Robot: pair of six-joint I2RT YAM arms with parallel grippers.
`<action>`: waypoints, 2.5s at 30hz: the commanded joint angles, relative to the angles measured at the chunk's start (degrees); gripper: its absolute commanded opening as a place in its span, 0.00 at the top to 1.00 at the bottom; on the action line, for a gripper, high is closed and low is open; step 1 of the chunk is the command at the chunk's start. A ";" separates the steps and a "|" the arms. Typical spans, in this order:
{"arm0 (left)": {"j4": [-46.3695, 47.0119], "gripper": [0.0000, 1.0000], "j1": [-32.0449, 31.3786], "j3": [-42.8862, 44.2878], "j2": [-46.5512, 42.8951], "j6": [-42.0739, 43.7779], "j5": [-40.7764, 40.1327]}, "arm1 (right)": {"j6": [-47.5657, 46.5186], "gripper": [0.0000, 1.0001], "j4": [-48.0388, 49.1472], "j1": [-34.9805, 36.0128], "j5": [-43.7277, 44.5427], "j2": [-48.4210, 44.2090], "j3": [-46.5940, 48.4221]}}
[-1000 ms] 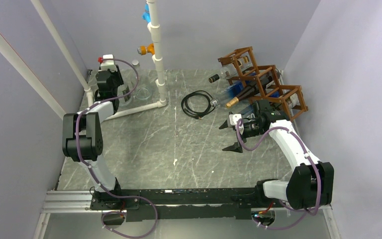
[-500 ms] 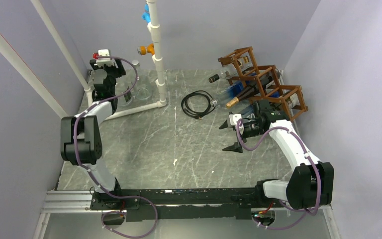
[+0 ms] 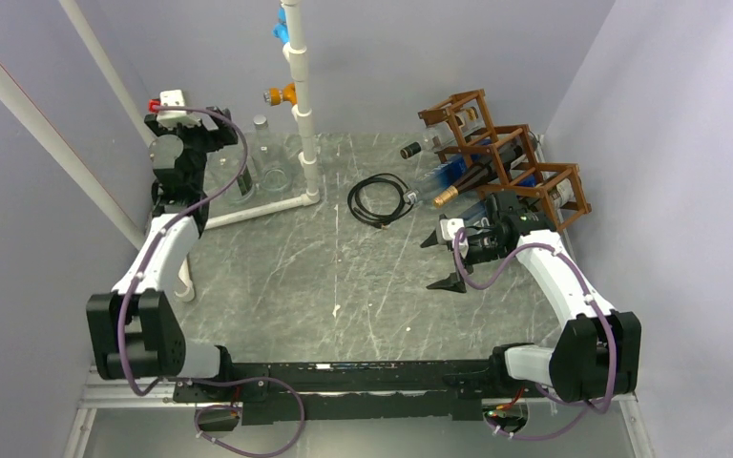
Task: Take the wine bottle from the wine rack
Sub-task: Place the wine bottle at the center of the board, then pick up the wine bottle from the wine rack.
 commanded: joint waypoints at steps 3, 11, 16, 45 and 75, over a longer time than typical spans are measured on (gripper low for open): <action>-16.12 0.01 0.10 -1.21 -8.22 -8.96 9.39 | -2.03 0.00 -1.12 -1.03 -3.88 -2.05 0.97; -23.45 0.01 0.07 -4.21 -18.42 -13.13 19.73 | 8.46 0.00 3.03 -2.52 -3.56 -5.62 3.61; -26.54 0.00 -0.06 -7.72 -25.75 -12.96 21.70 | 23.23 0.00 5.85 -2.54 0.74 -5.66 9.04; -45.55 0.01 -4.14 -17.57 -31.51 -5.31 33.56 | 33.64 0.00 -0.44 -3.29 28.60 -1.65 32.72; -47.09 0.01 -4.13 -17.54 -30.52 -4.60 36.04 | -8.05 0.00 -18.89 -6.91 42.88 -1.12 24.01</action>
